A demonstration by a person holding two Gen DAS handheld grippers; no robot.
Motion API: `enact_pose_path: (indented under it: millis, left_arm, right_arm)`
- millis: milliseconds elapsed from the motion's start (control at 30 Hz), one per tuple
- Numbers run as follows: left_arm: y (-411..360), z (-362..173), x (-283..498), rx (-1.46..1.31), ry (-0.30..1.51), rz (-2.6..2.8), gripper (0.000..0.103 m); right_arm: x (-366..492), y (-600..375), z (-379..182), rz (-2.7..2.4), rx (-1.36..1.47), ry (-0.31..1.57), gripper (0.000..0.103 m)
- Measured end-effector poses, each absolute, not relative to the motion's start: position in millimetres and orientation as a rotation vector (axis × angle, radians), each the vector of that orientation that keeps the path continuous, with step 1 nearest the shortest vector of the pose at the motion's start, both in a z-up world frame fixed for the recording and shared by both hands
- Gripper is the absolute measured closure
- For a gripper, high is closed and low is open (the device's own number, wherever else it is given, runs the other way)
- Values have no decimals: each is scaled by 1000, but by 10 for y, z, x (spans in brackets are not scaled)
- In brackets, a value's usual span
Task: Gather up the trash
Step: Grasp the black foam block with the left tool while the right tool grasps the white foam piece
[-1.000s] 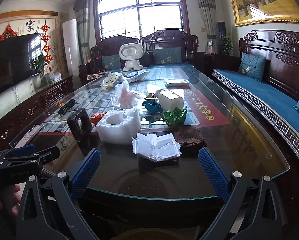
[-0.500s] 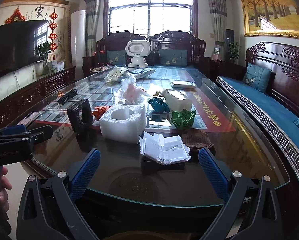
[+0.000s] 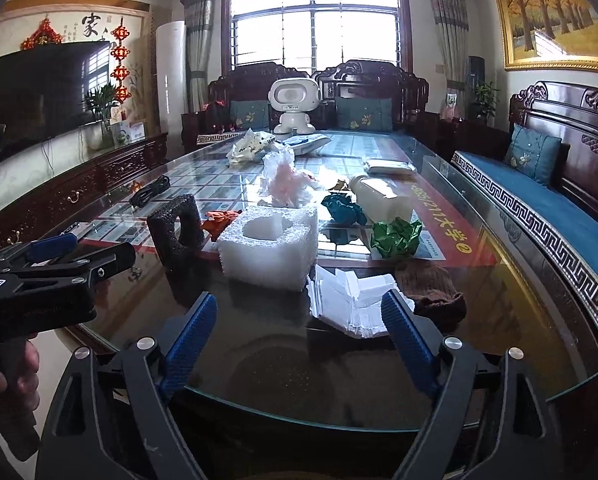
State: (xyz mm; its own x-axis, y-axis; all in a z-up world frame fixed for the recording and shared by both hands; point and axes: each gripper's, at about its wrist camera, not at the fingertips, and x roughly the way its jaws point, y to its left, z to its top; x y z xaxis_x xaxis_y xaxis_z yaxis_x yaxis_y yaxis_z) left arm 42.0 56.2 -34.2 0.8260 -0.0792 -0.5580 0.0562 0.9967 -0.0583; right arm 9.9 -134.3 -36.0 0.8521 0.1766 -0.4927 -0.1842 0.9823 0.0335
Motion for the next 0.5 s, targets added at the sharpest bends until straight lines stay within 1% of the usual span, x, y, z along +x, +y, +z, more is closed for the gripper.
enact_pose_path:
  millis: [233, 367, 500]
  left_arm:
    - [541, -407, 670, -35, 595, -53, 4]
    - [603, -521, 1002, -19, 634, 26, 4]
    - [610, -605, 1127, -33, 660, 0, 4]
  right_arm:
    - [138, -1371, -359, 190, 15, 511, 22]
    - [177, -1393, -373, 195, 37, 512, 22]
    - [290, -1267, -396, 233, 22, 530, 24]
